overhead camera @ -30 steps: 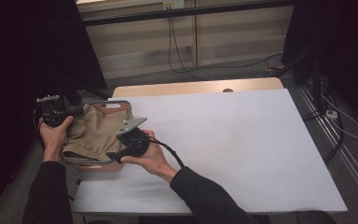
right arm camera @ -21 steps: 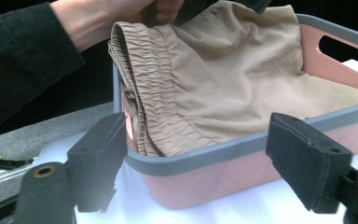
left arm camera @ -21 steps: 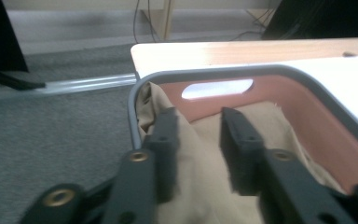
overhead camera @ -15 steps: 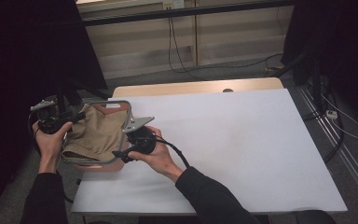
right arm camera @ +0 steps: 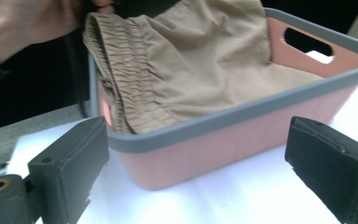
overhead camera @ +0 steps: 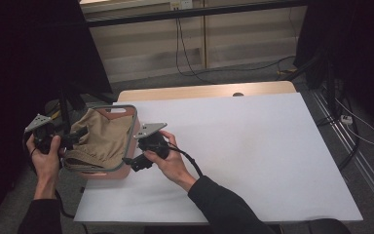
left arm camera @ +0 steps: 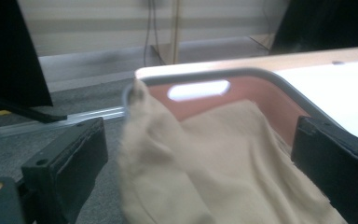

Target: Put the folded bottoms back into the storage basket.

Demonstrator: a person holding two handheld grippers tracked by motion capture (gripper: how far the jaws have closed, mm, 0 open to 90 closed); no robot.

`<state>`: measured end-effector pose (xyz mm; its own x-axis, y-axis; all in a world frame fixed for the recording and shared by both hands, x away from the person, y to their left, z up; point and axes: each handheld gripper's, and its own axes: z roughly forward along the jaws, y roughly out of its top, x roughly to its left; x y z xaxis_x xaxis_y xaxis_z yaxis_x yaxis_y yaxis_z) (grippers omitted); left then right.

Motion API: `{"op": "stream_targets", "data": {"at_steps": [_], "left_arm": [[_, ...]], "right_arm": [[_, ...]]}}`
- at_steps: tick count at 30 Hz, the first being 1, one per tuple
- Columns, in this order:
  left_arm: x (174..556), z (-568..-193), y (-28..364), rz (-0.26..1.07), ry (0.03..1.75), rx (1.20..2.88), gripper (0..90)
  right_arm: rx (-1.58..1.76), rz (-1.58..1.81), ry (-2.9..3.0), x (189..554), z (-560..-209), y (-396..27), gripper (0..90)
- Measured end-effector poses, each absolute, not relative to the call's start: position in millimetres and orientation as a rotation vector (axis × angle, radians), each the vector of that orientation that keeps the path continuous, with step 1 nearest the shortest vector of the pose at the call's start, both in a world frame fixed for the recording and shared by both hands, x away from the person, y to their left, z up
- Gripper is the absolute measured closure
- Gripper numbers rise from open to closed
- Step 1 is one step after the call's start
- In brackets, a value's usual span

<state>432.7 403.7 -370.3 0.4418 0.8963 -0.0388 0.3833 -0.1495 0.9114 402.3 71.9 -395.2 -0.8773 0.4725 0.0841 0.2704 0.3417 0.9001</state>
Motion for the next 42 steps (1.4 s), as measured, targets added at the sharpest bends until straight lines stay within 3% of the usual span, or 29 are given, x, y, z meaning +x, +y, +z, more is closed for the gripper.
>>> {"op": "stream_targets", "data": {"at_steps": [18,32,42], "left_arm": [[371.4,-364.1,364.6,0.669,1.062,1.757,5.2],[340.8,-371.6,336.3,0.628,1.039,1.739,5.2],[329.2,-376.7,305.4,0.583,0.941,1.816,5.0]], "right_arm": [[0.746,1.508,2.363,389.1,-397.7,44.5,5.6],[0.776,1.454,2.324,377.0,-404.5,13.8,5.0],[0.786,1.448,2.308,367.7,-406.5,-10.2,5.1]]}}
